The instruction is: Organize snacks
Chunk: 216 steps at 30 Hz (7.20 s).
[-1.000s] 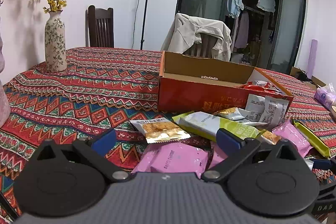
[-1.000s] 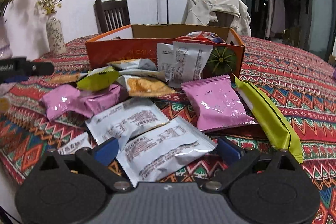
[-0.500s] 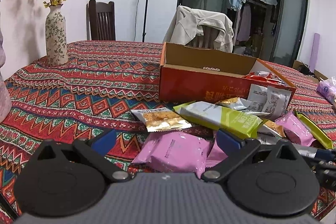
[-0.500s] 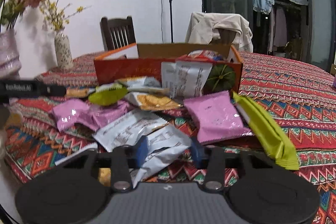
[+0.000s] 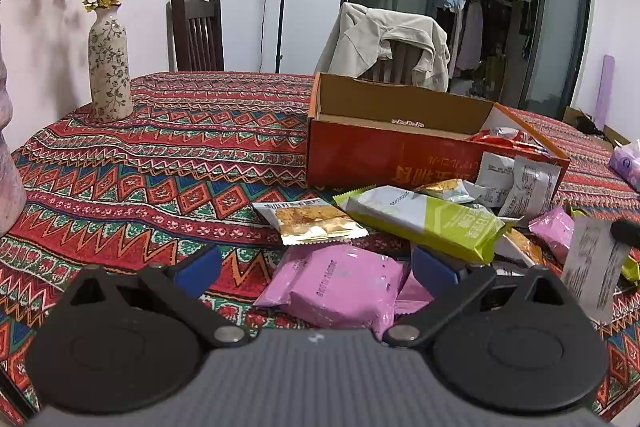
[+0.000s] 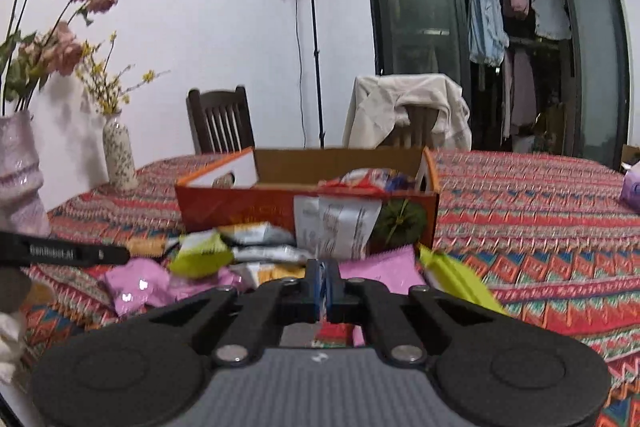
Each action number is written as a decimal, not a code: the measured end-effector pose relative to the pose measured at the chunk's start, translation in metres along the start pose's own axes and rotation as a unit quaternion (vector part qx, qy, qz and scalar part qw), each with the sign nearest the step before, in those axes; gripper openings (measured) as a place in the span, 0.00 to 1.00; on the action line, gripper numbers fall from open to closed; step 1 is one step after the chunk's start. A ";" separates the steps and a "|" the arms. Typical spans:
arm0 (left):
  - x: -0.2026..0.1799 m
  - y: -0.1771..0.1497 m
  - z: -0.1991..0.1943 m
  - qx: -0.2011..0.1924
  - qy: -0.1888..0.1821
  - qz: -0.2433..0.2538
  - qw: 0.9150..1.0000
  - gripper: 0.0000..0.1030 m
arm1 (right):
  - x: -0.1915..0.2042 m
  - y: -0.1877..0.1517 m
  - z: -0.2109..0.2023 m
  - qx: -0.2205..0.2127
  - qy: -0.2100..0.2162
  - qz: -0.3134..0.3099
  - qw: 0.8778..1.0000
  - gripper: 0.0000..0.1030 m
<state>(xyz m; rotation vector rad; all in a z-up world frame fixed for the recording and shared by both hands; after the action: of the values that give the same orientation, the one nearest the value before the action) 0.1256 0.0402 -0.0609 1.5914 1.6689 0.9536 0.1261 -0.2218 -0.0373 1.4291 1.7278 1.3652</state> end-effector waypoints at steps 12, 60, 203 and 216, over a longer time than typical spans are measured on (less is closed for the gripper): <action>-0.005 -0.013 0.029 0.057 0.001 0.011 0.998 1.00 | 0.005 0.014 0.004 -0.019 0.002 -0.006 1.000 0.03; -0.031 0.062 -0.024 -0.072 -0.038 0.050 0.995 0.63 | 0.011 0.049 0.006 -0.053 0.015 -0.007 0.998 0.03; 0.025 -0.032 -0.046 0.009 0.030 -0.030 0.999 1.00 | 0.068 -0.042 -0.018 0.057 0.074 -0.056 0.994 0.38; 0.038 0.006 0.003 0.034 0.051 -0.023 0.998 1.00 | 0.018 0.002 0.021 0.018 0.014 -0.011 1.000 0.38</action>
<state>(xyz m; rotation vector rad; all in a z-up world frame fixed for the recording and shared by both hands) 0.1289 0.0783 -0.0560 1.5627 1.8182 0.9796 0.1389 -0.1980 -0.0395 1.4122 1.7896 1.3560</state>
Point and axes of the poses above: each gripper's, at about its wrist camera, not at the fingertips, and z roughly the way its jaws point, x to its left, y to its top, the point moved 9 cm from there along z, roughly the way its jaws point, and after that the axes turned 8 degrees about z, right-handed, at the moved point
